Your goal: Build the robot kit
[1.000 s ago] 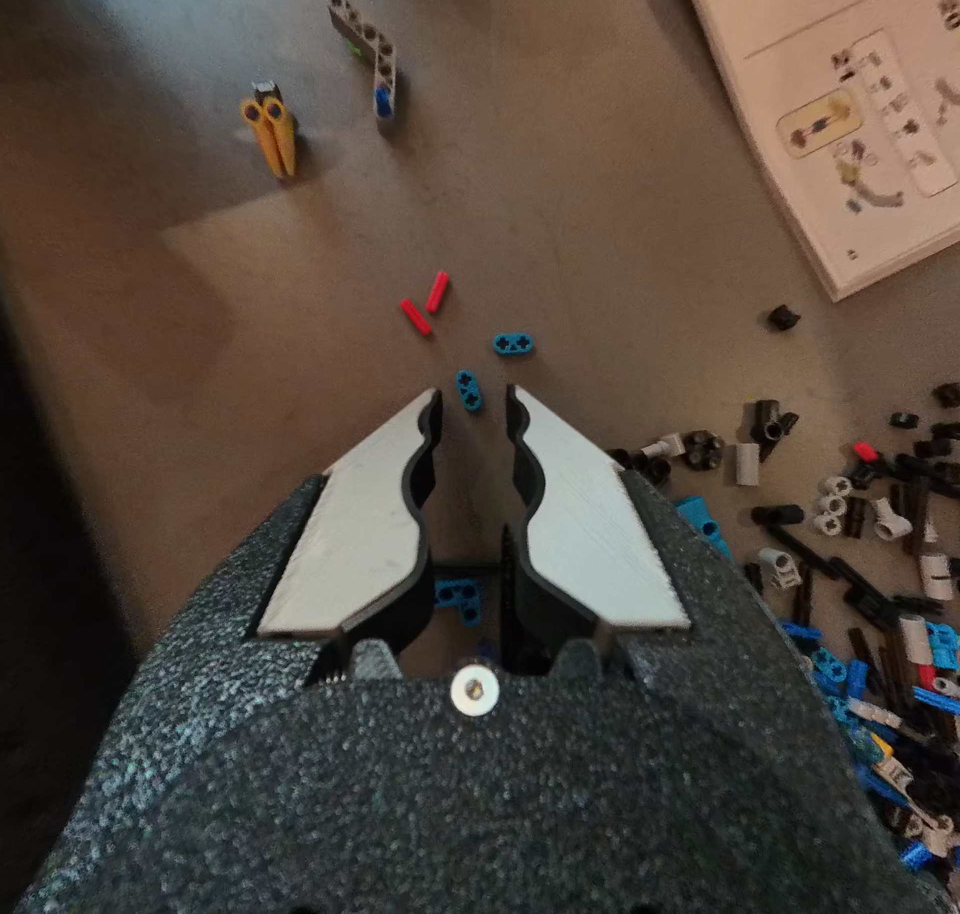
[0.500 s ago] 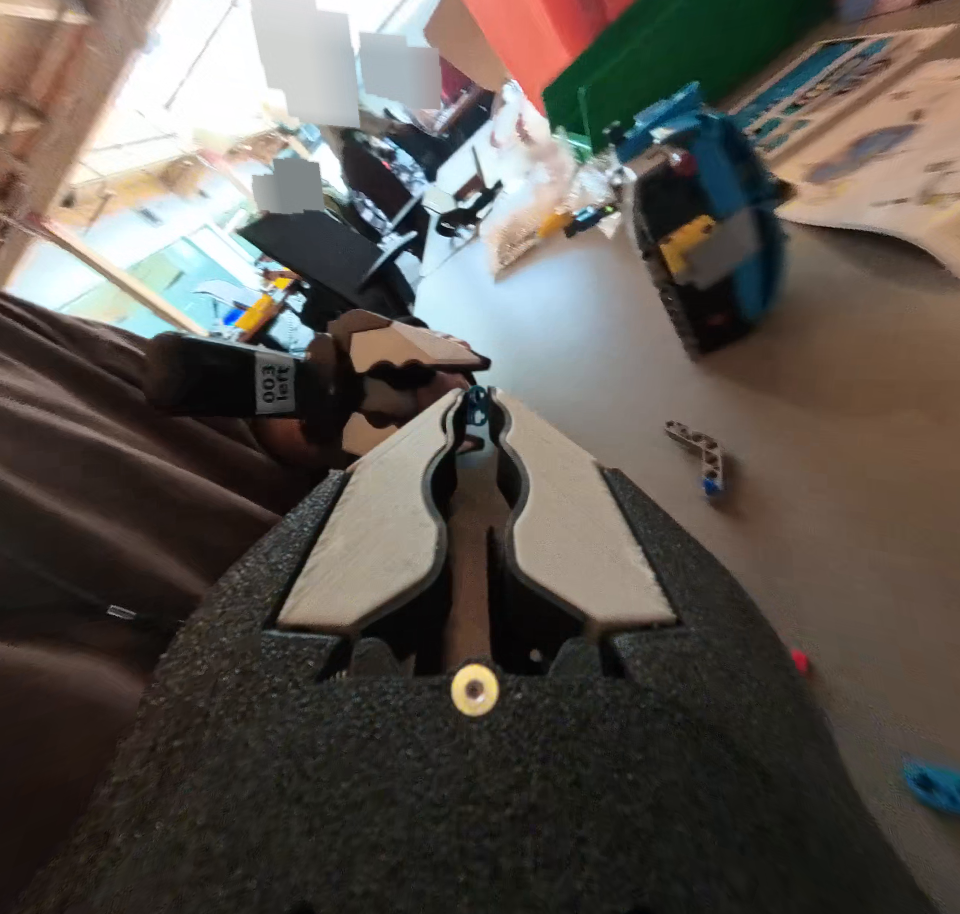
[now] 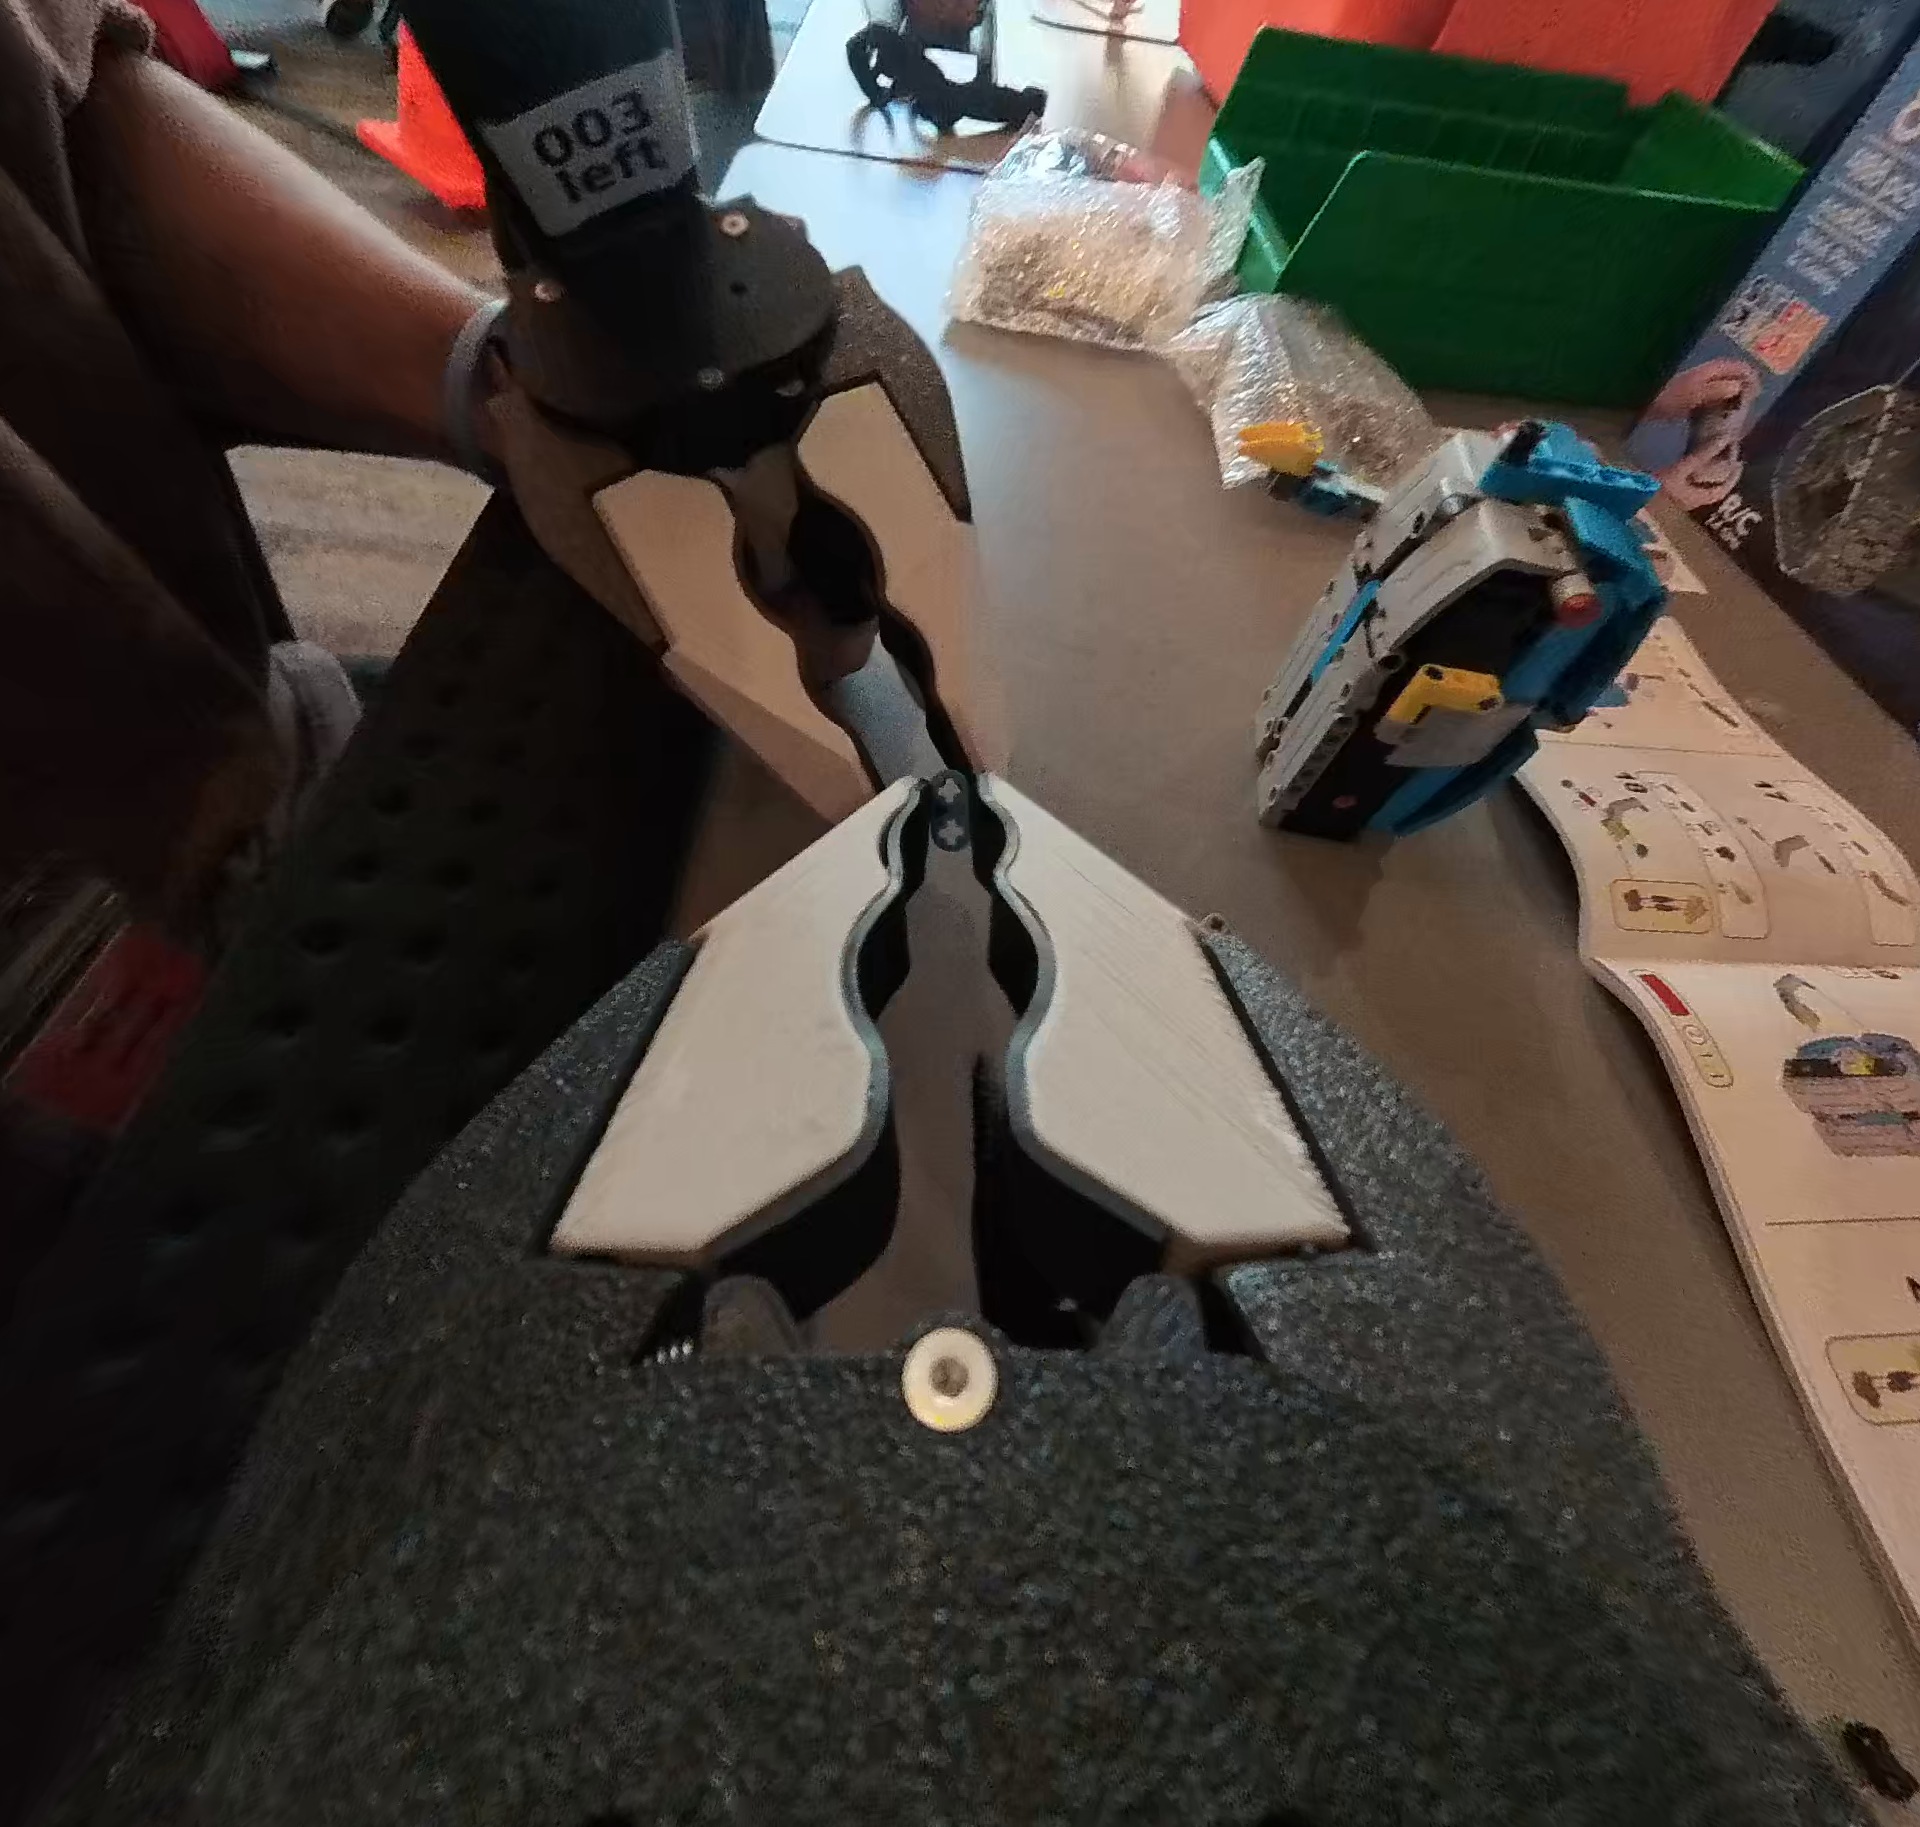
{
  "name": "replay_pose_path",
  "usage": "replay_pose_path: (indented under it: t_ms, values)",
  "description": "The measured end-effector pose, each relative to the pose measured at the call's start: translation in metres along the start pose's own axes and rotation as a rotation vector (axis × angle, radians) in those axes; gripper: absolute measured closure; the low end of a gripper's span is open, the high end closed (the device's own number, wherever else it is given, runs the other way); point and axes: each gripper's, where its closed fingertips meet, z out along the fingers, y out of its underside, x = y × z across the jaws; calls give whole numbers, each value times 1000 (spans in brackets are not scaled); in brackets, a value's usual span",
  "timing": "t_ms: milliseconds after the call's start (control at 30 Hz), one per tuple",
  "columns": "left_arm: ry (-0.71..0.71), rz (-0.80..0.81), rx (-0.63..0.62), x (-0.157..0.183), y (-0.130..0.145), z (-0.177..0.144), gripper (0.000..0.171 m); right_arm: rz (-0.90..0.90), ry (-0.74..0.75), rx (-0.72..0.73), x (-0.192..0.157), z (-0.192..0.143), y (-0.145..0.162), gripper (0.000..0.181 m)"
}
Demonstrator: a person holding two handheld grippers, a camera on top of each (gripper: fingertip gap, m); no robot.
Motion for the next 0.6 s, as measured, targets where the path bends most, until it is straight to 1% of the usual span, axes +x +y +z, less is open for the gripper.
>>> replay_pose_path:
  t_ms: [133,300,333,433,533,600]
  values:
    - [40,-26,2,3,-1,0,158,32,-60,-31,-3,-2,2,173]
    - [30,-14,33,2,-6,-2,162,142,-149,23,-4,-4,-5,174]
    - [23,-11,37,1,-7,-2,171,156,-152,39,-4,-4,-6,174]
    - [-70,11,58,-12,-11,-5,171,277,-104,85,11,-4,-8,174]
    - [-183,62,69,-26,-15,-9,171,439,-115,197,16,-3,-17,173]
    - [-222,93,53,-29,-13,-8,162,524,-103,268,19,-3,-23,174]
